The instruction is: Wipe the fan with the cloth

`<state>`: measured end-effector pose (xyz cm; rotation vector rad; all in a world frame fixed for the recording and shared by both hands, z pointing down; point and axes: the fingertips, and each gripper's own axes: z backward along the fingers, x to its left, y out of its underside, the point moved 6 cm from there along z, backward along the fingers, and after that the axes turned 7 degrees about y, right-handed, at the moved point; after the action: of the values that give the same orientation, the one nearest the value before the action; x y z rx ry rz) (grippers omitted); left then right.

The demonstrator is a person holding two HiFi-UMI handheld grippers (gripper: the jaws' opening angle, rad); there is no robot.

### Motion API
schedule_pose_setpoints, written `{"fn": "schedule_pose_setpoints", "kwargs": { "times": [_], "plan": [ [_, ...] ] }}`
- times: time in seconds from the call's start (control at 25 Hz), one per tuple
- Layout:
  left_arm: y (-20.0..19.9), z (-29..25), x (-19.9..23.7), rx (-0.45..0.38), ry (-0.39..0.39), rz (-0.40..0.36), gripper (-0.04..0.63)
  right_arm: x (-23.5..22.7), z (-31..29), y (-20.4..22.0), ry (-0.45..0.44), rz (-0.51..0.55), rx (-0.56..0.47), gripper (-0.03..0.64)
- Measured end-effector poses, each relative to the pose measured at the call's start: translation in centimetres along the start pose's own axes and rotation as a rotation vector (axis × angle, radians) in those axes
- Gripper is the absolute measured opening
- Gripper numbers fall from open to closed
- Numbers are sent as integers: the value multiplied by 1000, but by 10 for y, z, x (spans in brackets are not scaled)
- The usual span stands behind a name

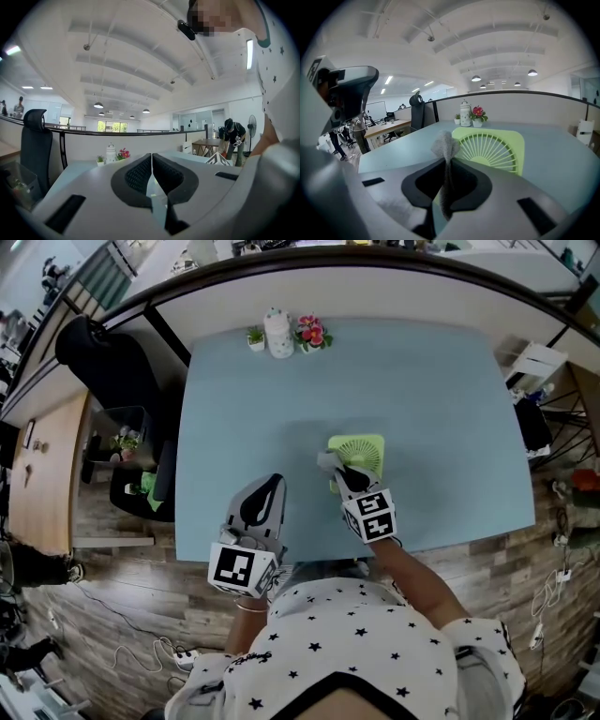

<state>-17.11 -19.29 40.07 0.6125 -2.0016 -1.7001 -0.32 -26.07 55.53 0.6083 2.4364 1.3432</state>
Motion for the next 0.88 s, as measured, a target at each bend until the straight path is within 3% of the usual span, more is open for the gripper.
{"fn": "schedule_pose_setpoints", "kwargs": {
  "times": [0.88],
  "plan": [
    [-6, -50, -30, 3, 163, -15, 32, -85, 41, 22, 202, -127, 7, 31]
  ]
}}
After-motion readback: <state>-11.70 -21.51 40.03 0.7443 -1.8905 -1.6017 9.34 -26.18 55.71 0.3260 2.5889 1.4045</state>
